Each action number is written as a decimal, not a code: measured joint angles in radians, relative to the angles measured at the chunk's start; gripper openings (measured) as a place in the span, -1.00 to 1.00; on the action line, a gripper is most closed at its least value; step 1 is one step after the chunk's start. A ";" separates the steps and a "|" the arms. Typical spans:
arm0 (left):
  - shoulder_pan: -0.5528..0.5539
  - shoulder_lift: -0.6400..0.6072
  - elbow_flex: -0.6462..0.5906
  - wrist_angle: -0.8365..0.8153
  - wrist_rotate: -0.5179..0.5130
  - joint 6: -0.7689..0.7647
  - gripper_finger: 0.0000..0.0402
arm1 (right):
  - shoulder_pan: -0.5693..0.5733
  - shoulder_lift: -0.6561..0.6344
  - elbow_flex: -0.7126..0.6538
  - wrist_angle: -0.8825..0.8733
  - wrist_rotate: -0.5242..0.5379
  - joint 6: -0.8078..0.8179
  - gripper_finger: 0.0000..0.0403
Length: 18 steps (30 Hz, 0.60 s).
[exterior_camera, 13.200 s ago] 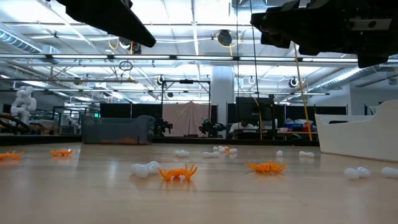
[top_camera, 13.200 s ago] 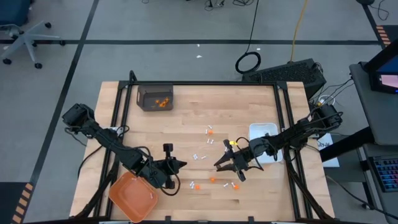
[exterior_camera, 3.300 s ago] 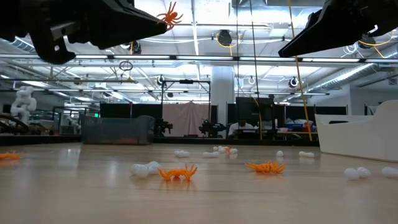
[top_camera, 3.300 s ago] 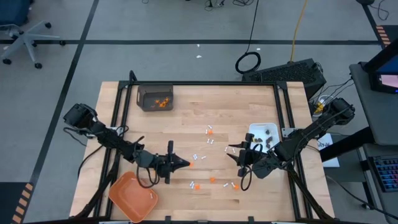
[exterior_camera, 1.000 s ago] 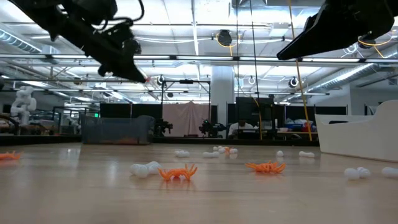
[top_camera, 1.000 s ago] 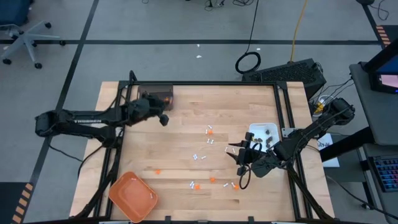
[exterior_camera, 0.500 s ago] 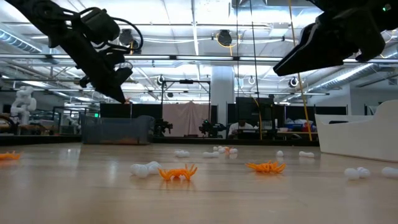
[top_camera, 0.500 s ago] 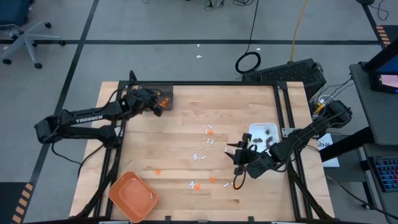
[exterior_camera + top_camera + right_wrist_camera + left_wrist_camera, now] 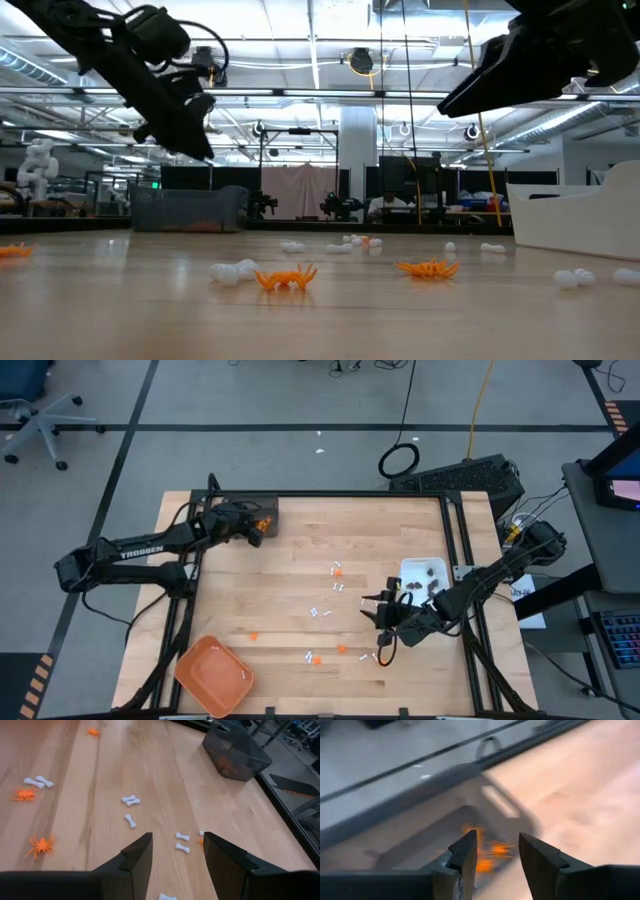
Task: Sort Halloween decoration
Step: Put the orange spider toy into the black bin
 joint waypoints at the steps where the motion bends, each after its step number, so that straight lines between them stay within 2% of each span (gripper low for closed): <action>1: -0.019 -0.010 0.000 0.001 0.020 -0.011 -0.28 | 0.000 0.000 0.000 0.000 0.000 -0.001 -0.21; 4: -0.109 -0.039 0.000 0.008 0.045 -0.038 -0.27 | 0.000 0.000 0.000 0.000 0.000 -0.001 -0.21; 8: -0.299 -0.048 0.000 0.008 0.036 -0.039 -0.27 | -0.012 0.000 0.000 0.000 0.000 0.034 -0.21; 14: -0.608 -0.012 0.000 0.058 -0.139 -0.055 -0.27 | -0.062 0.003 0.000 -0.001 -0.001 0.128 -0.21; 18: -0.751 0.040 0.000 0.100 -0.211 -0.090 -0.27 | -0.093 0.004 0.000 0.001 -0.080 0.129 -0.21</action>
